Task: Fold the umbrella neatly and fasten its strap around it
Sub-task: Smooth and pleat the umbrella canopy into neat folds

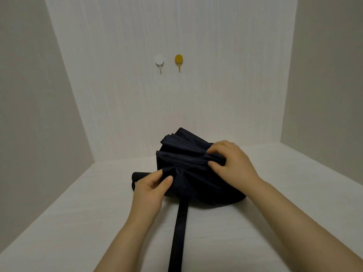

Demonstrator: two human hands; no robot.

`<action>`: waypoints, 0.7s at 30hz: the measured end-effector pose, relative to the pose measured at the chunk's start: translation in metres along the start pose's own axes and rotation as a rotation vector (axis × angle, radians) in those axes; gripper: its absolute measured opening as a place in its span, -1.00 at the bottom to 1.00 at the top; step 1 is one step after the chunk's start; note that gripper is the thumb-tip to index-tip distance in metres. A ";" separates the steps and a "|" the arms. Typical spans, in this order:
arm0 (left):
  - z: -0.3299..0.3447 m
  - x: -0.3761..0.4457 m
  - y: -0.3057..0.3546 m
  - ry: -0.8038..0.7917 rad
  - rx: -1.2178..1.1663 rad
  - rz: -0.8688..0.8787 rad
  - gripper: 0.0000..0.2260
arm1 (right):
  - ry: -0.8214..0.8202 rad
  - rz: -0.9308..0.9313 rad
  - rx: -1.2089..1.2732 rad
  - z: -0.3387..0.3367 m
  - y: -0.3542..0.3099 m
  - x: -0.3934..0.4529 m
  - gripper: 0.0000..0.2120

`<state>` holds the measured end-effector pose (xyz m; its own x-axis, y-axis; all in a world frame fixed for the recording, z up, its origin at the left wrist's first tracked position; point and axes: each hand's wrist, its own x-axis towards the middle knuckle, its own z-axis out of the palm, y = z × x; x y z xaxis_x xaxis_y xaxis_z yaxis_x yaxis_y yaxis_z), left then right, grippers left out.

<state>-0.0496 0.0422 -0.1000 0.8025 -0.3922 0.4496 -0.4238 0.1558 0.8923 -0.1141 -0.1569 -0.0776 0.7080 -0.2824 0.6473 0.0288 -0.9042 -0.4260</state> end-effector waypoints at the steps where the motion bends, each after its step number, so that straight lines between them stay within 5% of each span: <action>1: 0.000 0.000 0.000 -0.019 -0.004 -0.009 -0.67 | 0.014 0.040 0.111 -0.007 -0.006 -0.003 -0.85; 4: 0.002 -0.001 0.000 -0.053 -0.008 -0.033 -0.64 | -0.195 0.206 0.446 -0.024 -0.018 -0.019 -0.75; 7: 0.003 -0.001 0.001 -0.067 -0.004 -0.036 -0.64 | -0.501 0.238 0.128 -0.023 -0.011 -0.042 -0.83; 10: 0.003 -0.002 0.001 -0.061 -0.010 -0.036 -0.61 | -0.439 0.230 -0.189 -0.014 -0.005 -0.053 -0.76; 16: 0.002 -0.003 -0.001 -0.002 -0.001 -0.042 -0.56 | -0.207 0.202 -0.315 0.013 0.000 -0.055 -0.73; 21: 0.005 -0.004 -0.003 -0.053 0.016 -0.010 -0.54 | -0.216 0.117 -0.395 0.020 0.012 -0.056 -0.61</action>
<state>-0.0539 0.0392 -0.1045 0.7833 -0.4415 0.4376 -0.4228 0.1377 0.8957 -0.1390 -0.1454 -0.1315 0.8224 -0.3544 0.4451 -0.3013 -0.9349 -0.1878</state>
